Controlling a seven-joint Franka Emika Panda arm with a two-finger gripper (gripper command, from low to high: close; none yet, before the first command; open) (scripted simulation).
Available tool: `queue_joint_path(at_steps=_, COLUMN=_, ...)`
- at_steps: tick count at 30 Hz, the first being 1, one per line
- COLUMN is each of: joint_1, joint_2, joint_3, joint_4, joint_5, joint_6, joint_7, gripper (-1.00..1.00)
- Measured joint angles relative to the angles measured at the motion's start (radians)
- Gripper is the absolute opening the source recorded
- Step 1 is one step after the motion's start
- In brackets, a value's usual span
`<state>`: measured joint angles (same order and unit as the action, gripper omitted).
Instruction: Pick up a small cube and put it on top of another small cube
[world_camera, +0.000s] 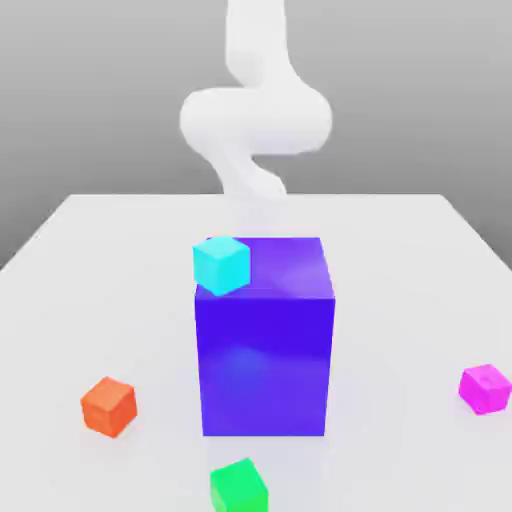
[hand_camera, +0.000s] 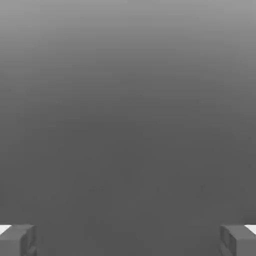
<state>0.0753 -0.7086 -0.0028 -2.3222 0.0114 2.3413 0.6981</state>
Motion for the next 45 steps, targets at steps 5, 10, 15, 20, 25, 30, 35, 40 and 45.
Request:
queue_joint_path(at_steps=5, joint_1=0.149, joint_2=0.188, joint_3=0.002, joint_4=-0.045, joint_5=0.024, joint_6=0.084, joint_7=-0.209, gripper=0.00)
queue_joint_path(at_steps=10, joint_1=0.277, joint_2=0.369, joint_3=0.023, joint_4=-0.089, joint_5=0.048, joint_6=0.166, joint_7=-0.412, gripper=0.00)
queue_joint_path(at_steps=15, joint_1=0.374, joint_2=0.550, joint_3=0.076, joint_4=-0.133, joint_5=0.058, joint_6=0.247, joint_7=-0.606, gripper=0.00)
queue_joint_path(at_steps=20, joint_1=0.492, joint_2=0.731, joint_3=0.134, joint_4=-0.178, joint_5=0.018, joint_6=0.331, joint_7=-0.762, gripper=0.00)
queue_joint_path(at_steps=25, joint_1=0.555, joint_2=0.914, joint_3=0.158, joint_4=-0.215, joint_5=-0.093, joint_6=0.416, joint_7=-0.855, gripper=0.00)
queue_joint_path(at_steps=30, joint_1=0.612, joint_2=1.096, joint_3=0.102, joint_4=-0.187, joint_5=-0.164, joint_6=0.551, joint_7=-0.824, gripper=0.00)
queue_joint_path(at_steps=35, joint_1=0.618, joint_2=1.115, joint_3=0.095, joint_4=-0.183, joint_5=-0.169, joint_6=0.565, joint_7=-0.819, gripper=-1.00)
queue_joint_path(at_steps=40, joint_1=0.603, joint_2=1.057, joint_3=0.114, joint_4=-0.196, joint_5=-0.152, joint_6=0.519, joint_7=-0.834, gripper=-1.00)
queue_joint_path(at_steps=45, joint_1=0.550, joint_2=0.941, joint_3=0.145, joint_4=-0.193, joint_5=-0.094, joint_6=0.405, joint_7=-0.932, gripper=-1.00)
